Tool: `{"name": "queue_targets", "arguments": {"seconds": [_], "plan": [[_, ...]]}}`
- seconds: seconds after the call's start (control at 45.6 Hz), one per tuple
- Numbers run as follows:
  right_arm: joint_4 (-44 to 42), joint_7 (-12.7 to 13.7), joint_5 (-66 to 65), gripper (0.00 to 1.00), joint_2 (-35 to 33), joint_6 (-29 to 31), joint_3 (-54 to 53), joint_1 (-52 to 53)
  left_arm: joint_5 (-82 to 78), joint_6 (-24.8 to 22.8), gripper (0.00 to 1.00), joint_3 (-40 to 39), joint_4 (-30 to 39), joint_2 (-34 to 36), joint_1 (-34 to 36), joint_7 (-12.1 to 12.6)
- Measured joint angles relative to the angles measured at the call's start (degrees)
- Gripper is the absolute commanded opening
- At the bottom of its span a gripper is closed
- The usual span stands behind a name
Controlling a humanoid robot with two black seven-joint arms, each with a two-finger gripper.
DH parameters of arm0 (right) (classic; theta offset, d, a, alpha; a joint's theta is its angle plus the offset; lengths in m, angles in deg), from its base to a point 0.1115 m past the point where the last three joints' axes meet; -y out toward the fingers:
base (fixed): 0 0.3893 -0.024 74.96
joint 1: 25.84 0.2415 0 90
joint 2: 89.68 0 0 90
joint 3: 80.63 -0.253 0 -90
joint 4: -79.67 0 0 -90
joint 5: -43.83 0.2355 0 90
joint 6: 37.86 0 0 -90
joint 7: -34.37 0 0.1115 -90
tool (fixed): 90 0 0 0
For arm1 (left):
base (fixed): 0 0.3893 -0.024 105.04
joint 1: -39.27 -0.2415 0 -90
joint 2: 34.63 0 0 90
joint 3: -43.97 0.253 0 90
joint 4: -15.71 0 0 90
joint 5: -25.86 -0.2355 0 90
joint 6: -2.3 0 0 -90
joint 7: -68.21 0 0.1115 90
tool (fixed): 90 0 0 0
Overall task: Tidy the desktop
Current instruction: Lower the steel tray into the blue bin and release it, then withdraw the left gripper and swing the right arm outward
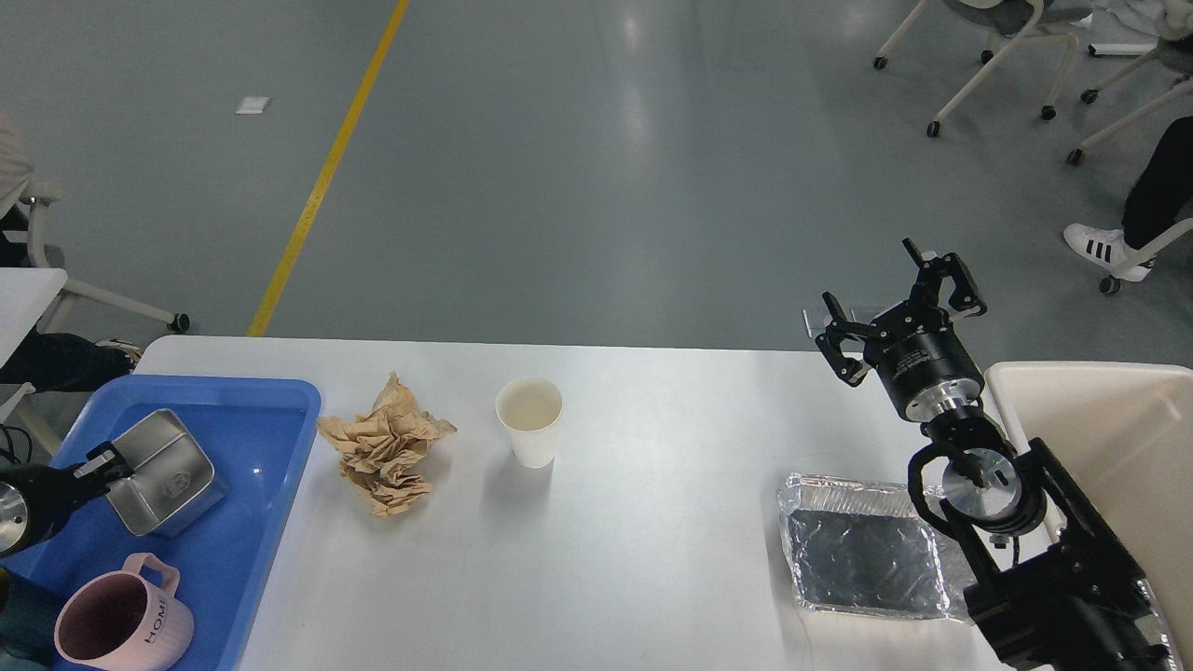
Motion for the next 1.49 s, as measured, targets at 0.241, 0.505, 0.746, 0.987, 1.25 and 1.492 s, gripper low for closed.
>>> {"name": "queue_targets", "arguments": {"seconds": [0.241, 0.505, 0.746, 0.987, 1.25, 1.492], "plan": [[0.0, 0.0, 0.0, 1.0, 0.0, 0.0, 0.0, 0.1, 0.1, -0.3, 0.97, -0.4, 0.0, 0.0, 0.2, 0.1], [0.0, 0.0, 0.0, 1.0, 0.2, 0.0, 0.0, 0.3, 9.4, -4.5, 0.97, -12.0, 0.8, 2.5, 0.5, 0.0], [0.0, 0.0, 0.0, 1.0, 0.1, -0.2, 0.1, 0.4, 25.1, -6.7, 0.97, -28.3, 2.3, 2.2, -0.2, 0.2], [0.0, 0.1, -0.1, 1.0, -0.2, -0.3, 0.3, 0.8, 39.3, -7.0, 0.97, -42.6, 8.2, 1.5, -5.3, 0.1], [0.0, 0.1, -0.2, 1.0, -0.3, -0.4, 0.3, 0.3, 41.3, -8.8, 0.97, -62.7, 16.3, -9.7, -15.6, 0.1], [0.0, 0.1, -0.2, 1.0, -0.3, -0.6, 0.3, 0.2, 41.3, -10.2, 0.97, -76.0, 21.6, -21.7, -24.3, 0.3]]}}
